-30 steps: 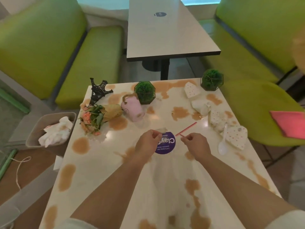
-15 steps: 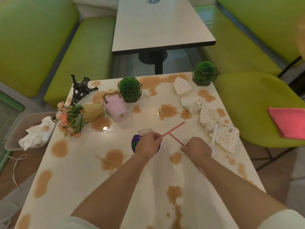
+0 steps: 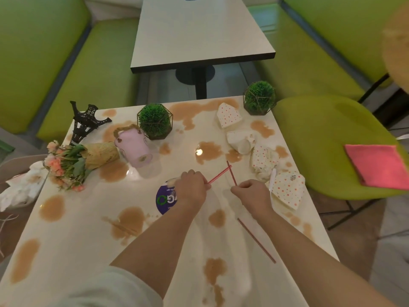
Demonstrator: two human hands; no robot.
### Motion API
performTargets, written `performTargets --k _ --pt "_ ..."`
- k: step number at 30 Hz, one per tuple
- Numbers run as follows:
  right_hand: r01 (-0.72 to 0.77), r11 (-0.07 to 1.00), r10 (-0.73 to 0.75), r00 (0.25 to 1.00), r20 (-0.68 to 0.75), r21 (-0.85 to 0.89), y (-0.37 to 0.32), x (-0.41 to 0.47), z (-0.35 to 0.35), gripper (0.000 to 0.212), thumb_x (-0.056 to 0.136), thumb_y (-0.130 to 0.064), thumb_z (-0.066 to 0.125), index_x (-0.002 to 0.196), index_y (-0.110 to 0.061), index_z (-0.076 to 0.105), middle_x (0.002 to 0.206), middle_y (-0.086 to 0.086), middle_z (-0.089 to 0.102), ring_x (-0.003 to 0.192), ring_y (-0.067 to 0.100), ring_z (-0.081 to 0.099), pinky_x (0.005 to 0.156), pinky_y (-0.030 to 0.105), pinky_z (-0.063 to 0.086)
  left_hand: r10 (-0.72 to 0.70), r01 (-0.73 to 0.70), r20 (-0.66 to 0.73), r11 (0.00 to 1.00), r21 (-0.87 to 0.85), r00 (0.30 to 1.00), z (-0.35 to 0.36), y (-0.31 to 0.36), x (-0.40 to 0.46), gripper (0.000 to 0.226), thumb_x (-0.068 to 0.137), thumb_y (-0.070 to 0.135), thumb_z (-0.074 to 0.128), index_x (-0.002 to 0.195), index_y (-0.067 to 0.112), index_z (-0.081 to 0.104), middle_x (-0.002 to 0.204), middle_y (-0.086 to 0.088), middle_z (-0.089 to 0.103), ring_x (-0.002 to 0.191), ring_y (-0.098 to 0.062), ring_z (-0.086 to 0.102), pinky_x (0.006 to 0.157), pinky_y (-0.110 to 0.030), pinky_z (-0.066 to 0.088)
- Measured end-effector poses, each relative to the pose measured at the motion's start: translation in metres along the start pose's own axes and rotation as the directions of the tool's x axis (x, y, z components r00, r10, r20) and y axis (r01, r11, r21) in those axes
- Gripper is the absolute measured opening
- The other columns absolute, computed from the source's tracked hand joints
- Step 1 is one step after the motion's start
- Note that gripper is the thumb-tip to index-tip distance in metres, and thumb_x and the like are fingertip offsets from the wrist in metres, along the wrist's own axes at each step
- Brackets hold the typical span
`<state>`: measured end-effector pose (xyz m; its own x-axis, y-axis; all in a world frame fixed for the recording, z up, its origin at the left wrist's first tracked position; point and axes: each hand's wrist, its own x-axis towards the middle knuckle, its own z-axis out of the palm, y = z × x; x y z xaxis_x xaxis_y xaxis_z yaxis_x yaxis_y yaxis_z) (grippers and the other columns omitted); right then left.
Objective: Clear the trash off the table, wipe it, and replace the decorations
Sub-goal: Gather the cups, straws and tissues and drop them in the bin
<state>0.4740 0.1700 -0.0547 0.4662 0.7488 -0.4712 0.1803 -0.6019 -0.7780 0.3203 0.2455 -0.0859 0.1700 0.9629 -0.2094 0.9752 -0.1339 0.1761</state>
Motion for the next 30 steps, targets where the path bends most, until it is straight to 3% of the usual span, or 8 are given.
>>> performTargets --k 7,10,12,14,19,23,26,30 --pt "-0.025 0.958 0.022 1.000 0.014 0.284 -0.002 -0.008 -0.006 0.016 0.083 -0.012 0.068 0.099 -0.017 0.068 0.071 -0.004 0.063 0.057 0.008 0.053 0.058 0.019 0.041 0.044 -0.046 0.013 0.988 0.151 0.999 0.009 0.012 -0.010 0.029 0.100 0.029 0.045 0.122 0.011 0.052 0.122 -0.008 0.055 0.114 -0.026 0.048 0.093 -0.035 0.038" --pt "-0.037 0.952 0.023 0.999 0.049 0.303 -0.005 -0.012 -0.002 0.010 0.086 -0.015 0.068 0.096 -0.017 0.071 0.083 -0.008 0.066 0.070 0.005 0.055 0.062 0.019 0.041 -0.016 0.011 -0.036 0.989 -0.146 0.999 0.006 0.008 -0.021 0.015 0.099 0.020 0.051 0.111 0.014 0.055 0.110 -0.005 0.062 0.104 -0.023 0.055 0.088 -0.035 0.046" --pt "-0.050 0.957 0.030 0.997 0.075 0.287 -0.009 -0.015 0.005 0.001 0.086 -0.016 0.069 0.086 -0.015 0.069 0.085 -0.005 0.066 0.074 0.009 0.056 0.065 0.022 0.042 -0.145 0.107 -0.057 0.896 -0.432 0.988 -0.003 0.002 -0.028 0.013 0.098 0.019 0.055 0.111 0.017 0.057 0.102 -0.002 0.065 0.097 -0.021 0.059 0.083 -0.038 0.053" --pt "-0.062 0.963 0.030 0.992 0.121 0.264 -0.017 -0.021 0.018 0.006 0.085 -0.016 0.067 0.080 -0.013 0.064 0.082 0.003 0.066 0.074 0.016 0.059 0.068 0.028 0.048 -0.219 0.144 -0.056 0.791 -0.594 0.974 -0.016 -0.009 -0.036 0.018 0.100 0.022 0.051 0.118 0.021 0.057 0.099 0.002 0.064 0.093 -0.017 0.060 0.080 -0.036 0.054" --pt "-0.045 0.976 -0.010 0.968 0.252 0.213 -0.048 -0.044 0.065 0.009 0.088 -0.015 0.064 0.086 -0.009 0.058 0.085 0.009 0.068 0.072 0.021 0.065 0.061 0.027 0.051 -0.249 0.121 -0.062 0.654 -0.747 0.966 -0.050 -0.052 -0.051 0.016 0.100 0.034 0.047 0.116 0.033 0.049 0.100 0.011 0.060 0.085 -0.013 0.062 0.079 -0.037 0.058" --pt "0.016 0.979 -0.076 0.954 0.291 0.201 -0.076 -0.065 0.109 0.009 0.085 -0.016 0.063 0.082 -0.011 0.056 0.081 0.008 0.066 0.066 0.021 0.062 0.058 0.030 0.053 -0.320 0.104 -0.058 0.467 -0.878 0.946 -0.075 -0.095 -0.058 0.017 0.100 0.030 0.048 0.115 0.025 0.053 0.094 0.005 0.060 0.079 -0.019 0.067 0.066 -0.037 0.057" --pt "0.083 0.981 -0.133 0.945 0.299 0.175 -0.097 -0.085 0.146 0.008 0.087 -0.017 0.061 0.085 -0.009 0.062 0.077 0.007 0.065 0.067 0.022 0.059 0.070 0.038 0.056 -0.358 0.071 -0.086 0.403 -0.912 0.930 -0.092 -0.134 -0.070 0.016 0.100 0.028 0.047 0.116 0.025 0.051 0.099 0.003 0.059 0.074 -0.014 0.067 0.062 -0.027 0.048" --pt "0.135 0.970 -0.199 0.920 0.339 0.203 -0.121 -0.114 0.194 0.009 0.090 -0.012 0.061 0.097 -0.010 0.066 0.085 0.010 0.067 0.065 0.019 0.061 0.062 0.029 0.053 -0.416 0.033 -0.133 0.368 -0.929 0.899 -0.106 -0.192 -0.084 0.016 0.099 0.022 0.051 0.114 0.026 0.051 0.101 0.004 0.059 0.072 -0.011 0.067 0.061 -0.022 0.046"
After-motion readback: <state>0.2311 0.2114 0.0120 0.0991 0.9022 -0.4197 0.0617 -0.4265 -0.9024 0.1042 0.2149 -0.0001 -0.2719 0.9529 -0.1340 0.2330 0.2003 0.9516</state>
